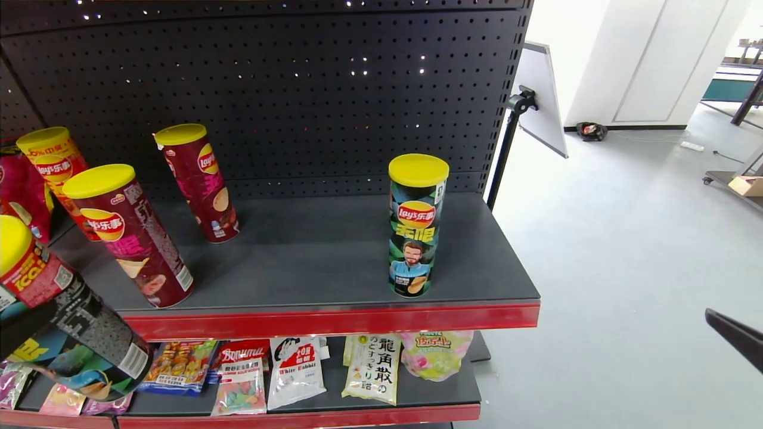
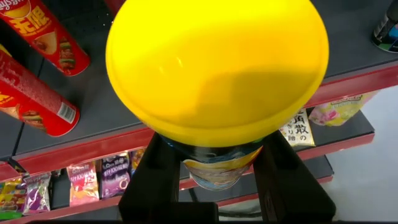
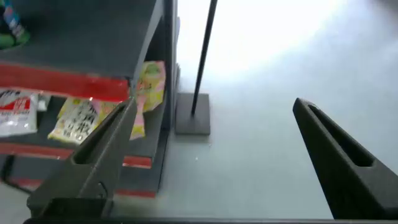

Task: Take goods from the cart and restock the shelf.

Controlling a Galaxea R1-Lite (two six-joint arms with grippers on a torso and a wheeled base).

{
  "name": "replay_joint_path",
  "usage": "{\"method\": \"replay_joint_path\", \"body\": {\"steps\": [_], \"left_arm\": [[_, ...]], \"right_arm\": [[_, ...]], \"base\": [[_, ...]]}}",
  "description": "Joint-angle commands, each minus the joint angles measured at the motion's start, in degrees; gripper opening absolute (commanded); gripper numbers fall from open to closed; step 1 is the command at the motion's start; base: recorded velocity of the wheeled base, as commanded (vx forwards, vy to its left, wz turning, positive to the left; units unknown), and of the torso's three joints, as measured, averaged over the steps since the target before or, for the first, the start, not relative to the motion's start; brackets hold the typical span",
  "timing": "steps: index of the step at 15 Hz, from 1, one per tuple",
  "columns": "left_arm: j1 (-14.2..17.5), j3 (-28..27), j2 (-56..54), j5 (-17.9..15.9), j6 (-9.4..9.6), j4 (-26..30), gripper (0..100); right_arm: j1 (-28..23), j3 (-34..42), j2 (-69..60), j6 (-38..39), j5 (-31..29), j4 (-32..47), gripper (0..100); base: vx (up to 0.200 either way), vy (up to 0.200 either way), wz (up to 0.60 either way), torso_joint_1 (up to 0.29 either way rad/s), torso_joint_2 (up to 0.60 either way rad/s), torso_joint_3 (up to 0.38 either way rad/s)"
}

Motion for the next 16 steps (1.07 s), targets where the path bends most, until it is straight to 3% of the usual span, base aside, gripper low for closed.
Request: {"method": "replay_joint_path", "body": {"steps": [1,4,11,16], "left_arm": [[0.05,0.02,-0.1,0.07,-0.01,-0.03,0],[2.95,0.02,0.16,-0.37,-0.01,-1.88,0],[3.13,0.02,0.78,-0.37,0.34,-3.28,0],[3.04,1.95,-2.03,-0.9,1.57,-2.84,0]], "right_arm": [[-1.12,-0.35,-2.74,0.03,0.0,0.16,100],[-1.2,0.27,-2.92,-1.29,0.0,0.24,100],[-1.2,0.88,-1.95,-1.64,0.0,0.24,100],[-1.2,0.8,-0.72,-1.64,0.09,0.16,100]], "base": [[0.0,0.0,0.0,0.0,0.0,0.0],[0.0,0.0,0.0,0.0,0.0,0.0],[0.0,0.0,0.0,0.0,0.0,0.0],[0.0,0.0,0.0,0.0,0.0,0.0]]}}
